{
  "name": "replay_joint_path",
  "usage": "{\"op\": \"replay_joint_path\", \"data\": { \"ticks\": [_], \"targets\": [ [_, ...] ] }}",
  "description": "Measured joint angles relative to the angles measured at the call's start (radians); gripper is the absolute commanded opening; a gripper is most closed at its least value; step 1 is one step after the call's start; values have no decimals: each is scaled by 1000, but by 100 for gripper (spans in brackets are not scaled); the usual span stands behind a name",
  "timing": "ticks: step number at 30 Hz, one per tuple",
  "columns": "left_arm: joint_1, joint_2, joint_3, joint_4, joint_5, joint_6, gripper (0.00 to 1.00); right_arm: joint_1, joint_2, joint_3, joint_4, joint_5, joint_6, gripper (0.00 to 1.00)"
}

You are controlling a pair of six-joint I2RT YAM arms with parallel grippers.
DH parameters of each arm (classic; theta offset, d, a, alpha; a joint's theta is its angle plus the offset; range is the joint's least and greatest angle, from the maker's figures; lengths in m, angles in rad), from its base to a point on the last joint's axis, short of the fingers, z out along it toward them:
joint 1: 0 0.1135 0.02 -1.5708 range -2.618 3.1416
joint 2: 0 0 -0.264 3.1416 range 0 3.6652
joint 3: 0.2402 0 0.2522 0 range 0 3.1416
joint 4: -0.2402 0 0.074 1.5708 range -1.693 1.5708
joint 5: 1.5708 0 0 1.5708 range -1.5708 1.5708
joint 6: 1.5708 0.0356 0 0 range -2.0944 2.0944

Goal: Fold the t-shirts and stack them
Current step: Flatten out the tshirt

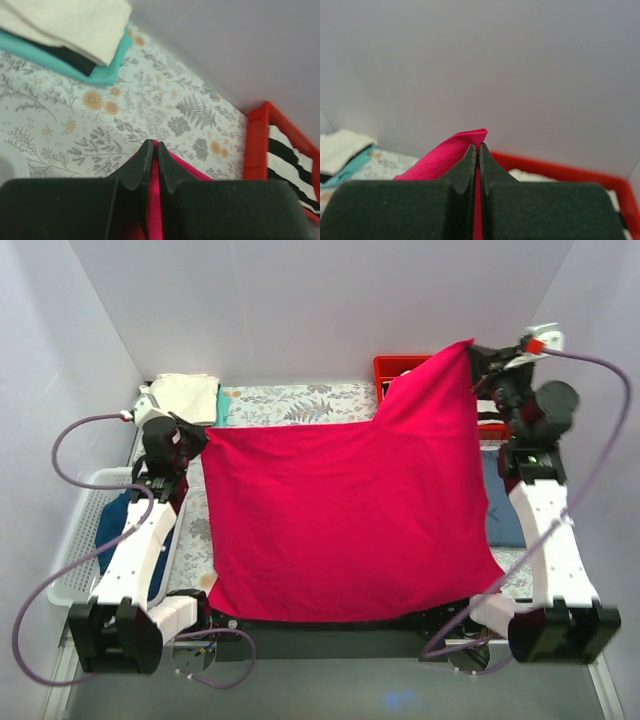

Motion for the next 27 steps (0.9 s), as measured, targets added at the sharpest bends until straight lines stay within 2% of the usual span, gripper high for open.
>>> {"op": "replay_joint_path", "data": {
  "ticks": [6,10,14,17,20,23,27],
  "targets": [
    [-2,250,-97,223,-99,-109,0,5,323,-163,98,49,32,1],
    [2,452,-98,431,-132,-168,0,13,529,-142,180,63,59,1],
    [6,669,-72,634,-111,-217,0,17,718,-24,203,63,85,1],
    [14,896,87,703,-43,-234,0,19,803,62,202,60,94,1],
    [17,1028,193,742,18,-253,0,19,833,110,197,53,98,1],
    [21,1099,264,740,60,-269,0,19,841,148,191,45,101,1],
    [22,1099,289,722,74,-278,0,19,840,161,186,44,108,1]
  ]
}}
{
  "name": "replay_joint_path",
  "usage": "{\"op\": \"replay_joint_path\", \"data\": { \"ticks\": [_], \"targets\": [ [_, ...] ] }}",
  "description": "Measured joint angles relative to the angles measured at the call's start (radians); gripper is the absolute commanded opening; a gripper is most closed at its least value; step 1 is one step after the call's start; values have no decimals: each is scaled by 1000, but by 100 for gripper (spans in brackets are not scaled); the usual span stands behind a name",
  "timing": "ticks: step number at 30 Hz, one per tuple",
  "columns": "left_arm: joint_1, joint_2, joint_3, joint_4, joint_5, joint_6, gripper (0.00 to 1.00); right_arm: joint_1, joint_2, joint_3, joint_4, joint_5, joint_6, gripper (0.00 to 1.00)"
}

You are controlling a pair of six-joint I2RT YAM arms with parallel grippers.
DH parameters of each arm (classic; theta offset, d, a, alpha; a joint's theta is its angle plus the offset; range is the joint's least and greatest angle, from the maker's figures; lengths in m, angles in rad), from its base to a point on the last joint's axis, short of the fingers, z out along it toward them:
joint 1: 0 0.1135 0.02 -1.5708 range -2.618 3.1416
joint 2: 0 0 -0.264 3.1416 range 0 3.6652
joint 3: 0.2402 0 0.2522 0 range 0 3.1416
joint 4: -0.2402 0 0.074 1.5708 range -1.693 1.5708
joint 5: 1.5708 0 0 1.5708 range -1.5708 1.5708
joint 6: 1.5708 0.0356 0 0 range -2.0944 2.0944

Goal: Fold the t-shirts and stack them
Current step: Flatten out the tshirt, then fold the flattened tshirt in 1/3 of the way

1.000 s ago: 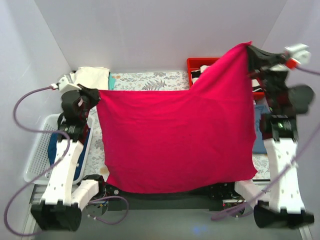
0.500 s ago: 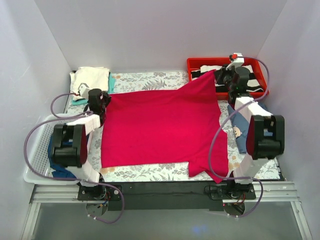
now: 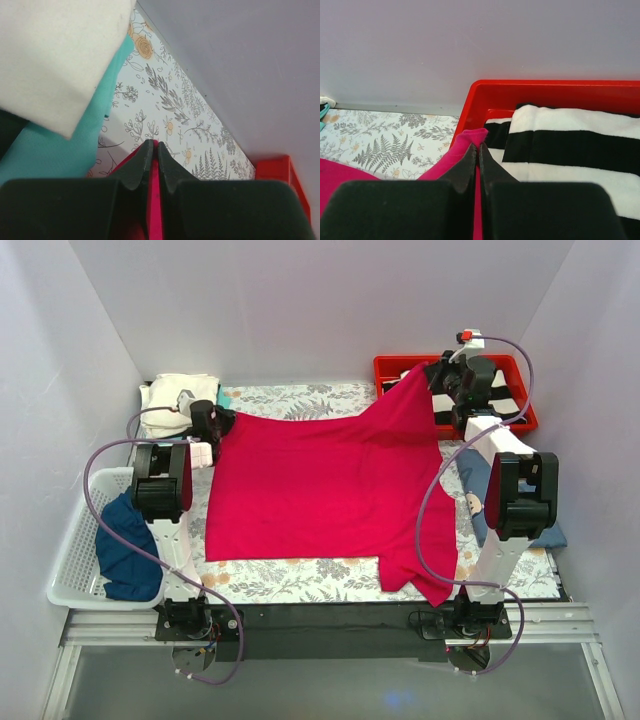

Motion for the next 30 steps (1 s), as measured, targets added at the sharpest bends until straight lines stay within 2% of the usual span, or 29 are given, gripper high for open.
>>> {"op": "replay_joint_path", "data": {
  "ticks": [7,15,23,30],
  "targets": [
    [0,-69,21,-85,-20,23,0,0,-14,-5,-56,-1,16,1],
    [0,-206,19,-192,-57,65,0,-5,-146,-84,-128,-2,31,1],
    [0,-262,16,-324,-62,83,0,-18,-237,-129,-238,-13,34,1],
    [0,-351,-87,-433,-62,82,0,-19,-351,-247,-352,-18,34,1]
  ]
}}
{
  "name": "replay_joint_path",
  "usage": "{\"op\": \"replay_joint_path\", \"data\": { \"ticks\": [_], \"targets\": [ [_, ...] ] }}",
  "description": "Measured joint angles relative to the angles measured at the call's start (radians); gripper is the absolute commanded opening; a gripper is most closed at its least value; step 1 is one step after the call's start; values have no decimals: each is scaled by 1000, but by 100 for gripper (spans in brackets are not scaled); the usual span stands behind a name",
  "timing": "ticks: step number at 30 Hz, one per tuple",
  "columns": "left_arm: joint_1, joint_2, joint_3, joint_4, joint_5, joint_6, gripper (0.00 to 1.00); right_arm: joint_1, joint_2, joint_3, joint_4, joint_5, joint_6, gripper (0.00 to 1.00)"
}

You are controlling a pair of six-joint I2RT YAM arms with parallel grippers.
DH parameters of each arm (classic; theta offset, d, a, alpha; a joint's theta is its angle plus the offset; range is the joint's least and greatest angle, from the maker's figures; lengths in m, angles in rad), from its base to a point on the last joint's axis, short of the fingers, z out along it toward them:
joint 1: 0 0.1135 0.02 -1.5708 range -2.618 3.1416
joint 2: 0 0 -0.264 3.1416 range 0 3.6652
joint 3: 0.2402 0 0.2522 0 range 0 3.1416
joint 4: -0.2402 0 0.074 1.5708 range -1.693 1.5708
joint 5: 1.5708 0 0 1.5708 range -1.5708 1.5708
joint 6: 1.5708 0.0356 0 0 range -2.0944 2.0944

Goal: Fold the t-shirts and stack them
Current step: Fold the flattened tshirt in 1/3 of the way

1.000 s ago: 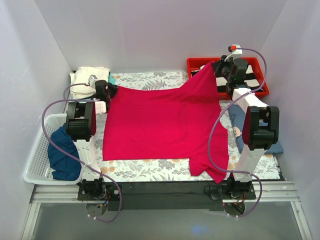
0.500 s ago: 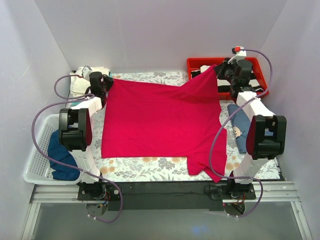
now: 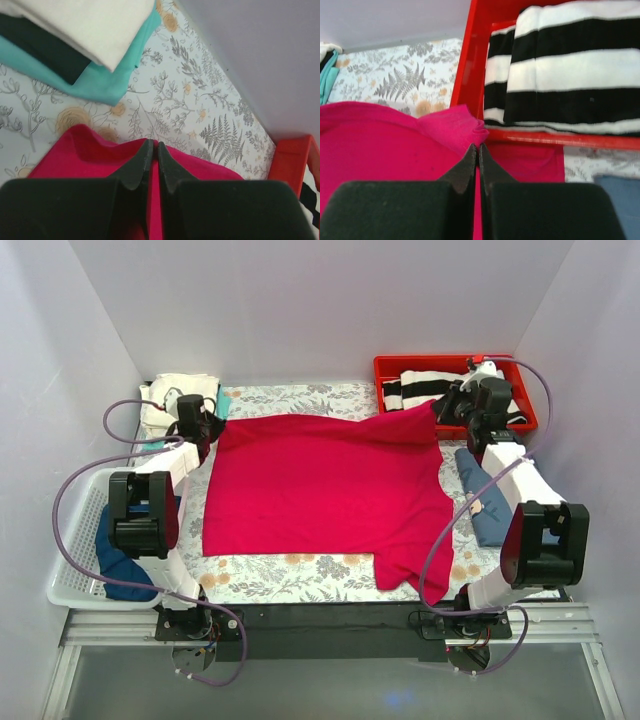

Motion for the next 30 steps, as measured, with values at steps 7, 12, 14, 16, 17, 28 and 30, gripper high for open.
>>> {"op": "replay_joint_path", "data": {
  "ticks": [7,12,14,16,17,28,30],
  "targets": [
    [0,-100,-101,-86,-2,-4,0,0,-152,-137,-113,39,-6,1],
    [6,-134,-109,-152,-6,-4,0,-13,-214,-206,-185,82,-7,1],
    [21,-141,-119,-174,-7,-4,0,-24,-228,-234,-209,101,-5,1],
    [29,-142,-128,-201,-8,-8,0,-32,-235,-263,-232,122,-3,1],
    [34,-142,-133,-216,-8,-10,0,-34,-235,-272,-245,129,-3,1],
    [37,-142,-172,-314,20,-34,0,-39,-236,-370,-319,175,22,1],
    [37,-139,-183,-329,28,-43,0,-39,-236,-378,-322,180,24,1]
  ]
}}
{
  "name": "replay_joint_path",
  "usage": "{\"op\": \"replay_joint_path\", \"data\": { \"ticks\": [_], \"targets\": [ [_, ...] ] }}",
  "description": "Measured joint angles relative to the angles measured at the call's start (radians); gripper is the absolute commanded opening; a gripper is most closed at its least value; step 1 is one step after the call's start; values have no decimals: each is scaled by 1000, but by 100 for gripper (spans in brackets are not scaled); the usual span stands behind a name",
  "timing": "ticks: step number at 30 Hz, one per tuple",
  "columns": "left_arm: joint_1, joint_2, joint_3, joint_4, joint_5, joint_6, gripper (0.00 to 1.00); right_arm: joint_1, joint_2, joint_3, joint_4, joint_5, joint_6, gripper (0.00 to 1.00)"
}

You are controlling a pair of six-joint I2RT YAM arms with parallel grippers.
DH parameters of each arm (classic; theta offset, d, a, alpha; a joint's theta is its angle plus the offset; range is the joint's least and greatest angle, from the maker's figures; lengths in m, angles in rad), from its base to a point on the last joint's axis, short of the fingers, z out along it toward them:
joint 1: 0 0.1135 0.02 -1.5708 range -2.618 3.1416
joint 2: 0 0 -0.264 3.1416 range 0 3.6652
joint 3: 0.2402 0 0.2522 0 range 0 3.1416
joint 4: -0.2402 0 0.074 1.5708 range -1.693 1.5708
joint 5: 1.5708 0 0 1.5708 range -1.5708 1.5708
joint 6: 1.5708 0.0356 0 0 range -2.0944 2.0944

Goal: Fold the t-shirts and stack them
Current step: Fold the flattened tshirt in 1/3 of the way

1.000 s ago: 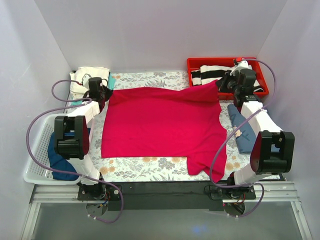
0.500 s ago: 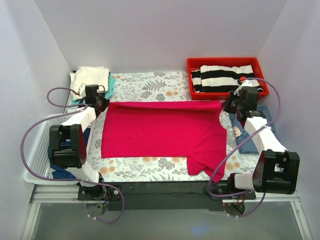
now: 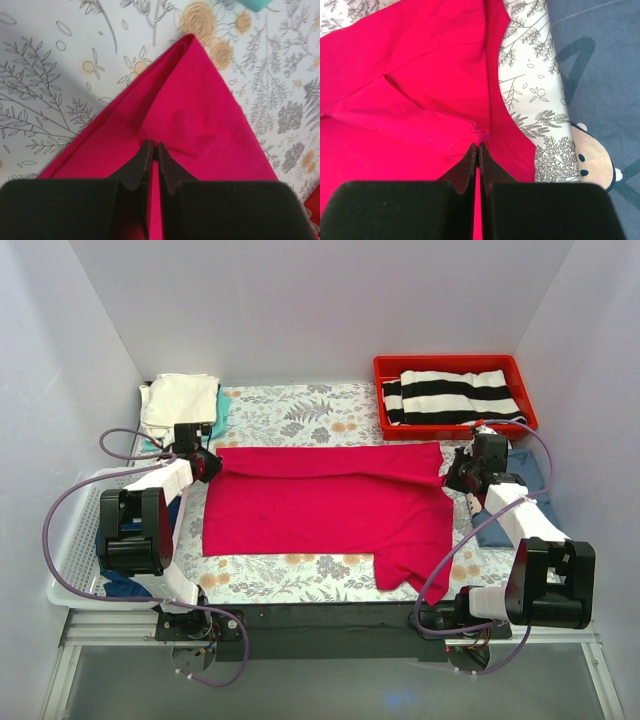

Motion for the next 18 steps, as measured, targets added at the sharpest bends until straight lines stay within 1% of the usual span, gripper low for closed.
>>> {"op": "replay_joint_path", "data": {
  "ticks": [1,4,5,7,8,9,13,15,18],
  "targets": [
    [0,4,-4,-13,3,-6,7,0,0,-2,-5,3,3,12],
    [0,19,-6,-53,4,-30,18,0,1,-2,-30,18,18,25],
    [0,21,-5,-63,3,-37,23,0,1,-2,-42,22,24,31],
    [-3,21,-4,-80,-2,-55,29,-1,0,-2,-68,34,33,41],
    [-5,21,-2,-92,-10,-64,32,-1,-1,-2,-81,43,39,42],
    [-5,20,0,-103,-16,-72,34,-1,-4,-2,-92,48,44,43],
    [-5,8,3,-149,-55,-101,36,-1,-46,-2,-123,63,62,45],
    [-4,-2,4,-169,-61,-107,36,-1,-61,3,-124,47,61,43],
    [-4,-9,12,-169,-42,-101,36,-1,-37,28,-117,6,55,39]
  ]
}}
